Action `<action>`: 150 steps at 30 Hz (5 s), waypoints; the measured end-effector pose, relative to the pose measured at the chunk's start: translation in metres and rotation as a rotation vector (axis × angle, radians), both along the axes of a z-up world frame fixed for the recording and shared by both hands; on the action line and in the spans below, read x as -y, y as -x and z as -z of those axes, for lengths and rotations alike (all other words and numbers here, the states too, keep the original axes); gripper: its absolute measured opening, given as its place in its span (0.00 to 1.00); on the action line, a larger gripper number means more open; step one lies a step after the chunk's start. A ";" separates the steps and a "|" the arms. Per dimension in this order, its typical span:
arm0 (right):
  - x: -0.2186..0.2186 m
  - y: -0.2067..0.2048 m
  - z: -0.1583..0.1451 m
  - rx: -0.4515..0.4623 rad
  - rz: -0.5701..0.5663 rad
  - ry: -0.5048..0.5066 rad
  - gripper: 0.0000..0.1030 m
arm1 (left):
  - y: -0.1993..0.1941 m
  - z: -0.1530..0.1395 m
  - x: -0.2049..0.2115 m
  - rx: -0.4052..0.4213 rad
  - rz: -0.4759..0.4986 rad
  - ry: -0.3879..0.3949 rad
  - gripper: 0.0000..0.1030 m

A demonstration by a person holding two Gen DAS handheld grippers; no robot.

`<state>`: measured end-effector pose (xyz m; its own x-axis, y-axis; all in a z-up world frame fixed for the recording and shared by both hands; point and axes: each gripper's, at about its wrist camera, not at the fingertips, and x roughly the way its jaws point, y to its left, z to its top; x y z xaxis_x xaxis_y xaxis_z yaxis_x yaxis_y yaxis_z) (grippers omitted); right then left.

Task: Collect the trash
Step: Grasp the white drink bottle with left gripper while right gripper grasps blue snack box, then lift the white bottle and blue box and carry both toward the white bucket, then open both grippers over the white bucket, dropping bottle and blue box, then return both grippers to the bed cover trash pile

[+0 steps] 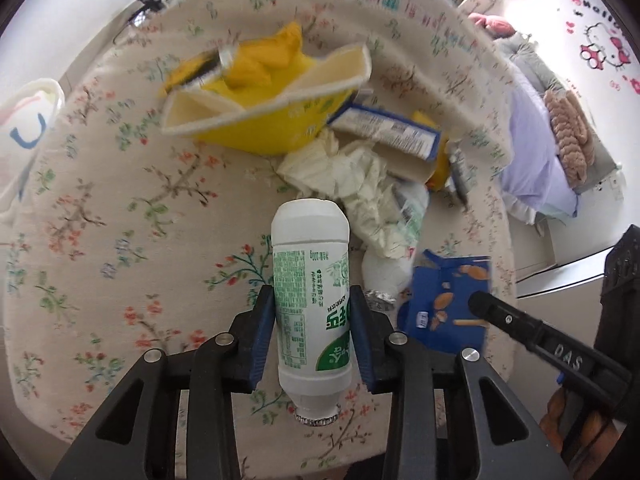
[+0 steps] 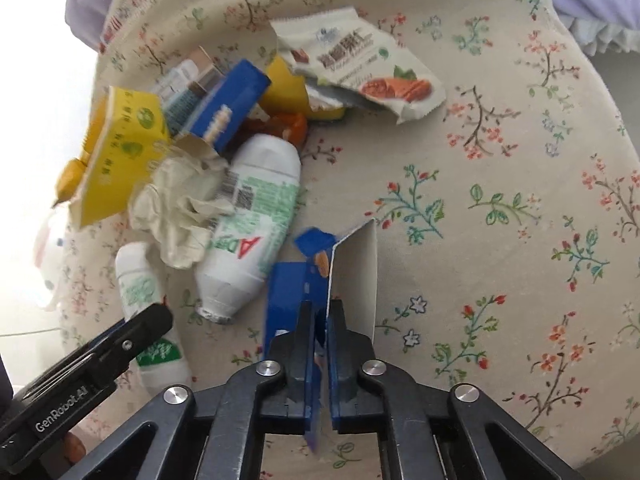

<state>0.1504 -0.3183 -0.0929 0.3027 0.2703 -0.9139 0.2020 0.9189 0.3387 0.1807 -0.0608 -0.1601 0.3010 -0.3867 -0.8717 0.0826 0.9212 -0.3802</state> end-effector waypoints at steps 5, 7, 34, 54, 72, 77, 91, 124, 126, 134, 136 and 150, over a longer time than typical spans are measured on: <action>0.013 0.007 -0.029 0.062 0.010 0.000 0.02 | 0.005 -0.031 -0.025 0.051 -0.010 0.025 0.37; 0.009 0.010 -0.033 0.078 -0.003 0.011 0.02 | 0.005 -0.040 -0.039 0.069 -0.033 0.029 0.37; -0.016 0.029 -0.020 0.088 -0.049 0.067 0.01 | 0.003 -0.068 -0.089 0.070 -0.101 0.023 0.37; -0.028 0.026 0.027 0.099 0.124 -0.277 0.14 | 0.002 -0.068 -0.089 0.057 -0.095 0.031 0.38; -0.093 0.014 -0.085 0.399 -0.077 -0.181 0.00 | -0.057 -0.100 -0.239 0.125 -0.345 0.020 0.38; -0.176 -0.024 -0.094 0.412 -0.217 -0.232 0.00 | -0.078 -0.069 -0.296 0.100 -0.466 -0.019 0.38; -0.395 -0.137 0.001 0.308 -0.495 -0.254 0.00 | -0.097 -0.019 -0.348 0.039 -0.600 -0.110 0.38; -0.170 -0.095 -0.093 0.288 -0.353 -0.069 0.54 | -0.060 -0.103 -0.178 0.126 -0.360 0.083 0.77; -0.138 -0.084 -0.097 0.282 -0.328 -0.030 0.54 | -0.056 -0.109 -0.157 0.145 -0.324 0.020 0.77; -0.035 -0.069 -0.057 0.234 -0.135 0.018 0.54 | -0.055 -0.105 -0.101 0.160 -0.174 -0.112 0.77; -0.021 -0.068 -0.043 0.204 -0.092 0.006 0.54 | -0.057 -0.102 -0.090 0.163 -0.149 -0.119 0.77; 0.007 -0.067 -0.012 0.042 0.025 -0.138 0.57 | -0.071 -0.061 0.003 0.286 0.205 -0.470 0.77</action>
